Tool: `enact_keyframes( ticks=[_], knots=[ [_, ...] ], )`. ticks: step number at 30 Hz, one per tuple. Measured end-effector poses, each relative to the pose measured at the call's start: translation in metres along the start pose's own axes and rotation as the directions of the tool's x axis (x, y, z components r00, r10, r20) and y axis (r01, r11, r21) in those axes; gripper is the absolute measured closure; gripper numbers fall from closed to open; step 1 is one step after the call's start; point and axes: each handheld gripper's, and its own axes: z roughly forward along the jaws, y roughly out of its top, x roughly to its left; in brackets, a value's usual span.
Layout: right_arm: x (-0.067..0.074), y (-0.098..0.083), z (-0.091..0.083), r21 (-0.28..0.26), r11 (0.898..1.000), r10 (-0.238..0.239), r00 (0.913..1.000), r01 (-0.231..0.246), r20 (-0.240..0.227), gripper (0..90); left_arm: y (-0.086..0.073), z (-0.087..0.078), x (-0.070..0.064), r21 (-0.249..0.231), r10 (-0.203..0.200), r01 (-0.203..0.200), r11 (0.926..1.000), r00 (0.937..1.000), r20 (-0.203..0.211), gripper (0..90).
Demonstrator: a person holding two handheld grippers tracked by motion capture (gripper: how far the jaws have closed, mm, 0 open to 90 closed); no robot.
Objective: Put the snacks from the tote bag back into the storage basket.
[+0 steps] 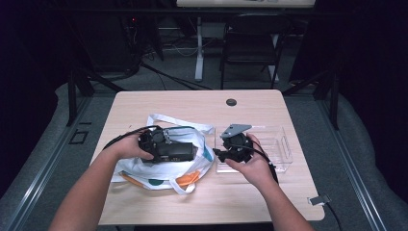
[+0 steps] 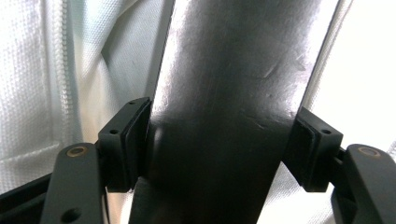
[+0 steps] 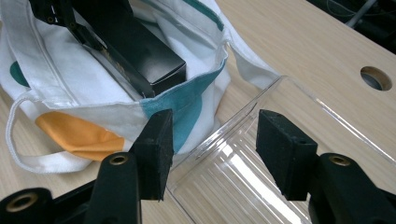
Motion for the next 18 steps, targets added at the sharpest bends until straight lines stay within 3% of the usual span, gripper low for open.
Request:
enact_keyframes(
  ticks=[2,9,12,18],
  knots=[
    [0.0001,0.0002,-0.0009,-0.004,1.0,-0.002,1.0,0.002,-0.006,48.6,-0.0004,-0.0003,-0.0003,0.0,0.017,-0.017,0.9999,0.9998,-0.006,31.9],
    [0.0008,-0.0009,0.0023,0.019,1.0,-0.01,0.9995,0.011,-0.032,44.4,-0.0012,-0.0015,-0.0011,0.002,0.017,-0.017,0.9999,0.9998,-0.008,33.3],
    [0.0029,-0.001,0.0038,-0.002,0.999,-0.038,0.999,0.038,-0.026,42.7,-0.0018,-0.0021,-0.001,0.0,0.019,-0.019,0.9998,0.9998,-0.006,33.9],
    [0.0046,-0.0004,0.0061,0.018,0.999,-0.051,0.9985,0.051,-0.021,38.4,-0.0023,-0.0022,-0.0021,-0.004,0.011,-0.011,0.9999,0.9999,-0.006,34.2]
  ],
)
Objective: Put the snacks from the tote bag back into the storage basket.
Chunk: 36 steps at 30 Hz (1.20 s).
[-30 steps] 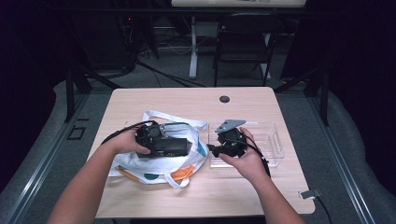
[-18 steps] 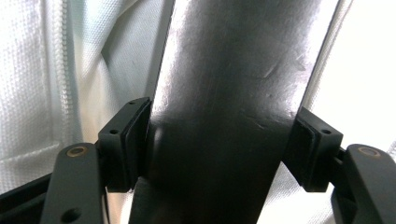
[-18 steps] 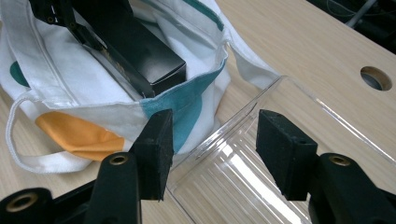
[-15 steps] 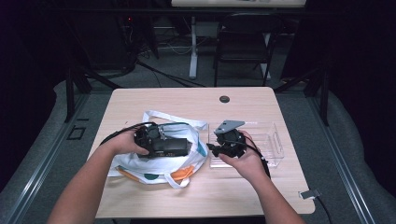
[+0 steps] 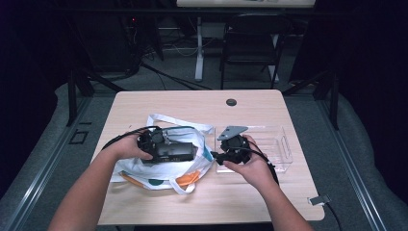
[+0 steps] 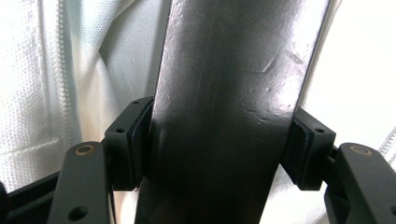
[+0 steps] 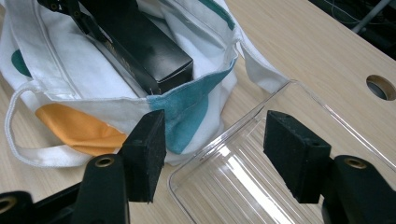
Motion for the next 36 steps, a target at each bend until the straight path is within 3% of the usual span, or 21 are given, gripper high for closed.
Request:
enact_keyframes(
  ticks=[5,11,12,23,36],
  knots=[
    [0.002,0.001,0.0,0.0,1.0,-0.017,0.9998,0.017,0.01,36.6,0.0,-0.001,0.0,0.0,-0.004,0.004,1.0,0.9999,0.014,34.5],
    [0.002,0.001,-0.001,0.006,1.0,-0.008,0.9998,0.008,0.018,35.1,-0.001,-0.002,-0.001,0.002,0.011,-0.011,0.9999,0.9999,0.001,36.3],
    [0.002,0.001,0.0,0.01,1.0,-0.001,0.9998,0.001,0.019,34.2,-0.002,-0.003,-0.001,-0.005,0.009,-0.009,1.0,0.9998,0.018,36.9],
    [0.002,0.001,0.001,0.006,1.0,-0.003,0.9998,0.003,0.018,34.1,-0.004,-0.005,-0.002,-0.015,0.029,-0.029,0.9995,0.9993,0.022,40.0],
    [0.0,0.0,0.002,0.005,1.0,0.001,0.9999,-0.001,0.012,34.1,-0.006,-0.012,-0.006,-0.026,0.053,-0.053,0.9983,0.9986,-0.001,41.3]
  ],
)
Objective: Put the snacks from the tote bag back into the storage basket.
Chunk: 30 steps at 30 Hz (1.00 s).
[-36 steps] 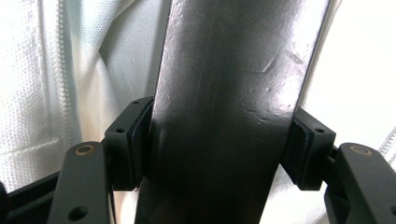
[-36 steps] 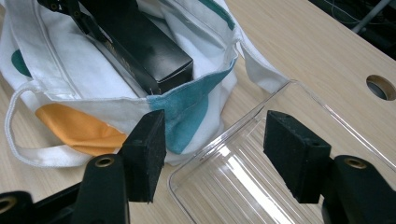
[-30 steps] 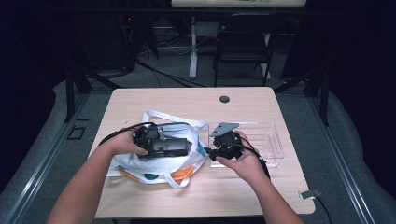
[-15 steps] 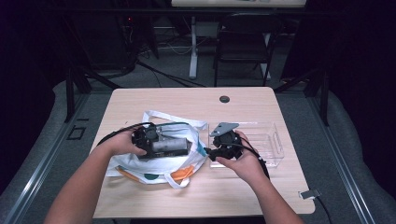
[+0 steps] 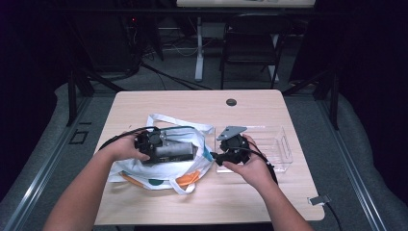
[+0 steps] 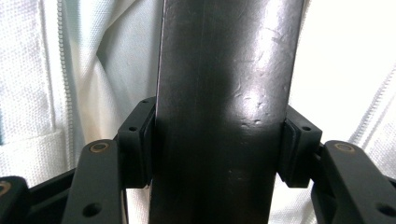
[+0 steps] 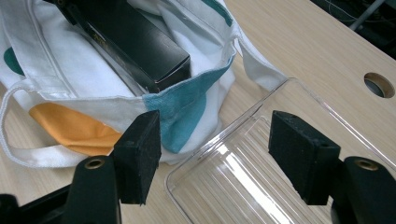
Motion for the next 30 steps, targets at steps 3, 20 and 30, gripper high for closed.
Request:
enact_keyframes(
  ticks=[3,20,30],
  knots=[
    [0.0,0.0,0.0,0.002,1.0,0.002,1.0,-0.002,0.002,34.1,-0.002,-0.003,0.0,-0.015,0.002,-0.002,0.9999,1.0,-0.001,41.5],
    [0.0,-0.001,0.004,0.009,1.0,-0.012,0.9999,0.012,-0.006,34.1,-0.01,-0.023,-0.004,-0.055,-0.001,-0.001,0.9985,0.9996,-0.029,42.4],
    [0.0,-0.002,0.006,0.015,1.0,-0.012,0.9998,0.012,-0.013,34.1,-0.014,-0.032,-0.006,-0.067,-0.006,0.004,0.9977,0.9992,-0.039,42.4]
  ],
)
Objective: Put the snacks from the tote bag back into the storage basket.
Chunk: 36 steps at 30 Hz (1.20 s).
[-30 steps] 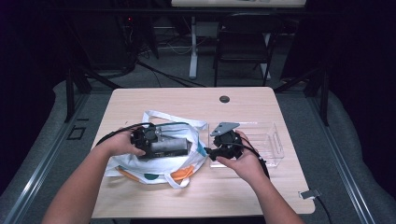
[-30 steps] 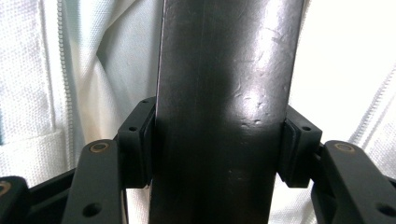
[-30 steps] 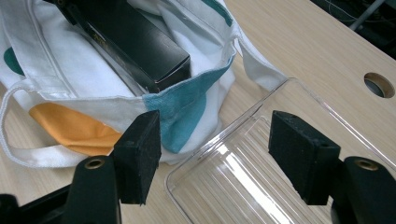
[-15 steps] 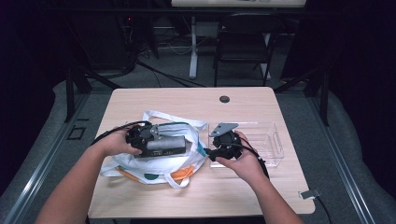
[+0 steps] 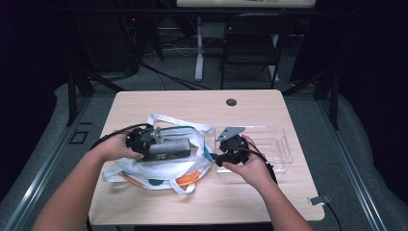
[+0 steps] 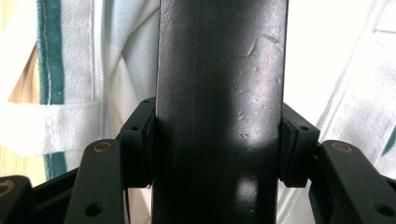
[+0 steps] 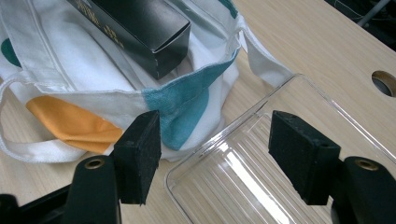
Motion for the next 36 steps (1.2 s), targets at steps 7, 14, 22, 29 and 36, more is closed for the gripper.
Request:
enact_keyframes(
  ticks=[7,14,22,29,36],
  knots=[
    [-0.001,0.002,0.0,0.001,1.0,-0.01,0.9999,0.011,-0.006,34.1,-0.003,-0.012,0.001,-0.024,-0.014,0.013,0.9996,0.9998,-0.011,42.5],
    [-0.003,-0.004,0.003,0.025,0.999,-0.03,0.9994,0.031,-0.017,34.1,-0.004,-0.02,0.002,-0.042,-0.026,0.026,0.9988,0.9995,-0.02,42.4],
    [-0.009,-0.002,-0.002,0.05,0.997,-0.051,0.9977,0.053,-0.045,34.1,0.001,-0.029,0.0,-0.053,-0.02,0.019,0.9984,0.9996,-0.019,42.5],
    [-0.014,0.006,-0.008,0.077,0.991,-0.102,0.9922,0.107,-0.071,33.6,0.002,-0.034,-0.001,-0.061,-0.013,0.012,0.9981,0.9997,-0.018,42.5],
    [-0.019,0.012,-0.01,0.104,0.986,-0.12,0.9887,0.129,-0.09,33.5,-0.001,-0.039,-0.001,-0.068,-0.021,0.019,0.9975,0.9995,-0.023,42.4]
  ],
)
